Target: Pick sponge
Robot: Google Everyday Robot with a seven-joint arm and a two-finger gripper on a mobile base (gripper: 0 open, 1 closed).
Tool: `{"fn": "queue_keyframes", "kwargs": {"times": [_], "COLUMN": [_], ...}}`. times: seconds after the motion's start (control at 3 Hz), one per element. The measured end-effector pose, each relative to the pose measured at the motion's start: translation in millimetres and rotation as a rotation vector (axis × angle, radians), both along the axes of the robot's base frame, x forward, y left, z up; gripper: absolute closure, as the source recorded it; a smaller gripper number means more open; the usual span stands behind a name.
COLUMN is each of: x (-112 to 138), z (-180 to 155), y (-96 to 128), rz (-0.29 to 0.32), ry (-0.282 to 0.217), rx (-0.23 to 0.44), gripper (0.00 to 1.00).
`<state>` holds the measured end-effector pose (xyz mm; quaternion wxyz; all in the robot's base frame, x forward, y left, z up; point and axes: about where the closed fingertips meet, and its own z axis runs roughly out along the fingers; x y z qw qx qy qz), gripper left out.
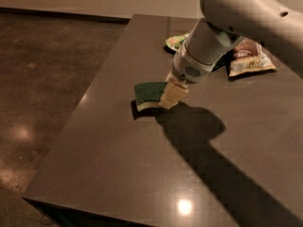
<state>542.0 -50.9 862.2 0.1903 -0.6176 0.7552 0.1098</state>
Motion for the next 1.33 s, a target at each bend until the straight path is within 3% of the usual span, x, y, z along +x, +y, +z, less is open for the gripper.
{"fn": "queue_keyframes", "kwargs": {"times": [0.33, 1.0, 1.33], "x": [-4.1, -19.6, -19.5], "z": [27.2, 111.4, 111.4], "y": [-8.3, -21.6, -21.5], "rz": [0.017, 0.085, 0.085], "ry": [-0.004, -0.03, -0.03], "rx": [0.028, 0.109, 0.109], "gripper": [1.0, 1.0, 1.0]}}
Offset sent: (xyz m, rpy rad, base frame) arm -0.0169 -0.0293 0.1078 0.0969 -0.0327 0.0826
